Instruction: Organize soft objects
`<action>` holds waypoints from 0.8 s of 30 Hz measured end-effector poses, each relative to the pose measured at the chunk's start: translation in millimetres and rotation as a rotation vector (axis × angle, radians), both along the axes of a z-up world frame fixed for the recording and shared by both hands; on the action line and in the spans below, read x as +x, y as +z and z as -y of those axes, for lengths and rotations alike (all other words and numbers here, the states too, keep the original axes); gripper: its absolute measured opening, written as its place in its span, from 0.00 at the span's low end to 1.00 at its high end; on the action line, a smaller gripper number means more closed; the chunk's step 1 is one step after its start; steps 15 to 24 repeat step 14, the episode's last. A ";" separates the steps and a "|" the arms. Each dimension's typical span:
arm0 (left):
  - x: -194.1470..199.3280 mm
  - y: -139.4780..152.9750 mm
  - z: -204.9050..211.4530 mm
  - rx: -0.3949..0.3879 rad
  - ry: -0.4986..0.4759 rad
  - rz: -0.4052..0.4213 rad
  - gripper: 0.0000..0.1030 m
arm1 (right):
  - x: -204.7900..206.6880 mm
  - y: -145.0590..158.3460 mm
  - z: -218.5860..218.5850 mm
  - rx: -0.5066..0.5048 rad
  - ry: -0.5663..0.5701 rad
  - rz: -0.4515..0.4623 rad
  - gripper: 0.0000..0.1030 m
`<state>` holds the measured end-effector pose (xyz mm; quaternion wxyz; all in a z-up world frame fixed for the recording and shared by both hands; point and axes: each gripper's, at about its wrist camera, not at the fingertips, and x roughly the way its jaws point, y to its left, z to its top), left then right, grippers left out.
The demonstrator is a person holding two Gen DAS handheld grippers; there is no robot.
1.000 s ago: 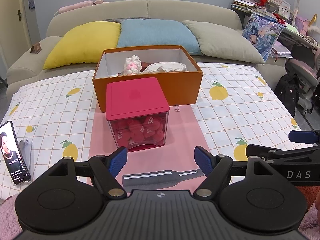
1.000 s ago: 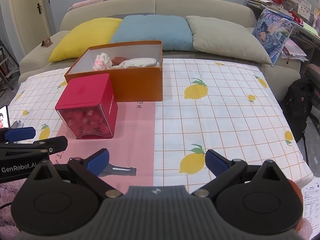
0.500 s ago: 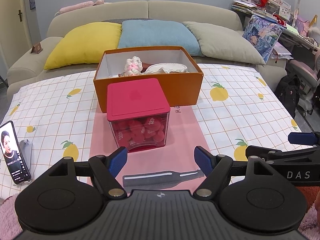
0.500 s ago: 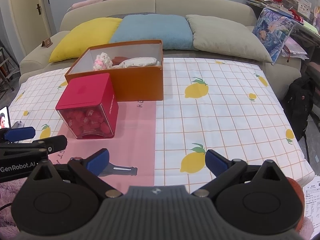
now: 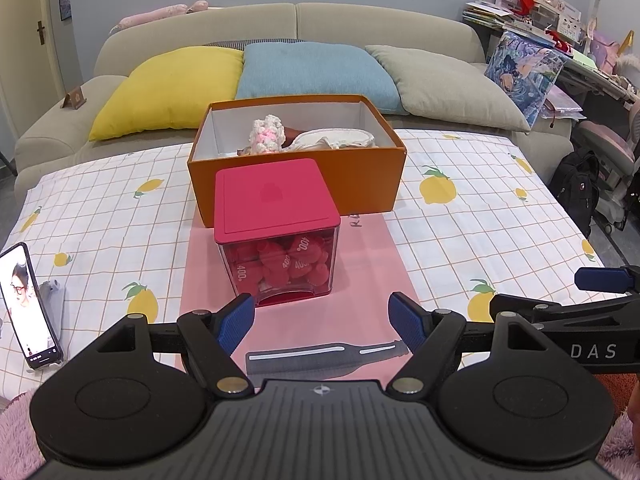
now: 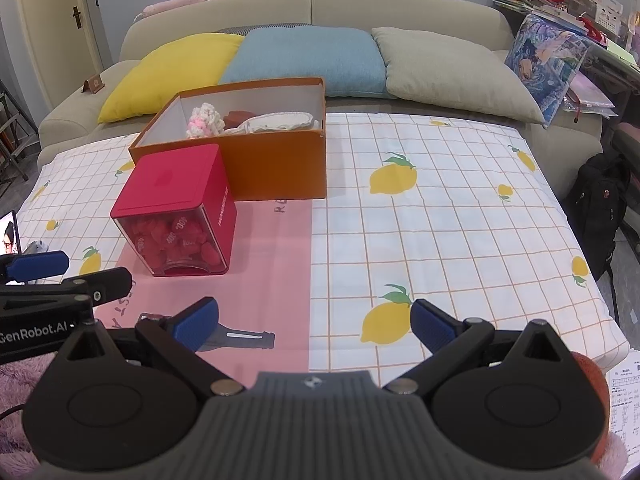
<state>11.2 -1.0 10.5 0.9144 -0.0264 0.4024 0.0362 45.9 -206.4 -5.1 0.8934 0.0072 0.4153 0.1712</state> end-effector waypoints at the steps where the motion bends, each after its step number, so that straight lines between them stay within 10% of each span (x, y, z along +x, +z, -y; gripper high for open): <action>1: -0.1 -0.1 0.1 0.001 0.000 0.000 0.87 | 0.3 -1.1 0.2 0.000 0.001 -0.001 0.97; 24: -1.2 0.2 -0.2 -0.002 -0.003 0.008 0.87 | 1.9 -2.6 1.4 -0.002 0.004 -0.013 0.97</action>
